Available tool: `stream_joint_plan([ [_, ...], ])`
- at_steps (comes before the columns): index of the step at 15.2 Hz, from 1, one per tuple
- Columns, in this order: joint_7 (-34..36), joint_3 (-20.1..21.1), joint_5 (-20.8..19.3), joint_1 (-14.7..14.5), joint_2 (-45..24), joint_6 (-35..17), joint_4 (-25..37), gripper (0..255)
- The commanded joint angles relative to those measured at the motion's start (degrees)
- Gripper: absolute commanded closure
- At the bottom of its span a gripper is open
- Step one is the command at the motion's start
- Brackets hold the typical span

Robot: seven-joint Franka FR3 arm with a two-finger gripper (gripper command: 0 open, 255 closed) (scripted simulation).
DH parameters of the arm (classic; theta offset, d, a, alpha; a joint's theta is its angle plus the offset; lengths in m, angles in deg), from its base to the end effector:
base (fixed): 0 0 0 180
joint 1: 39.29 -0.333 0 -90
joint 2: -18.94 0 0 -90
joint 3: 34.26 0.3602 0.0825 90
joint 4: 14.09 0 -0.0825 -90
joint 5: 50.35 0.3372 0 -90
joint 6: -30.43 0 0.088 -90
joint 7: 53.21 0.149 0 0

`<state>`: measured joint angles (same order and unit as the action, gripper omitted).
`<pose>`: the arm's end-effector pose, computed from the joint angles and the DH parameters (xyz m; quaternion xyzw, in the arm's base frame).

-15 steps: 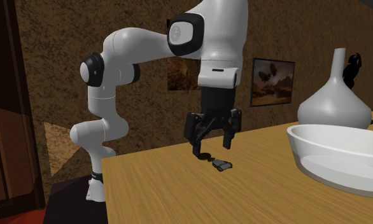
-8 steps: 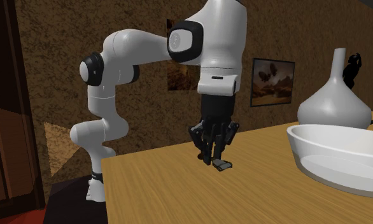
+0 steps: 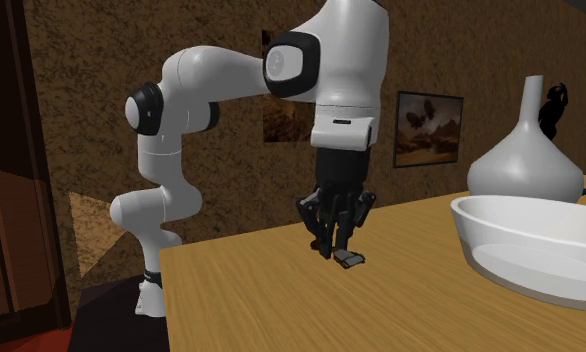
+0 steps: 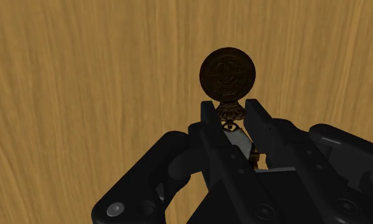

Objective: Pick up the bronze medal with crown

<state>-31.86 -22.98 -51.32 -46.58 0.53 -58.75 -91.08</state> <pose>0.5808 0.1723 0.5444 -0.9981 0.0272 0.0559 0.0038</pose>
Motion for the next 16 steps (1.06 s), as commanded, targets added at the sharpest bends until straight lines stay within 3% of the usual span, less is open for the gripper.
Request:
stream_joint_plan([
  [1,0.1,0.0,0.0,-0.1,-0.3,1.3,1.4,255],
  [14,0.7,0.1,-0.9,-1.3,-5.0,14.0,18.7,255],
  [16,0.7,0.1,-0.9,-1.3,-5.1,14.2,19.0,255],
])
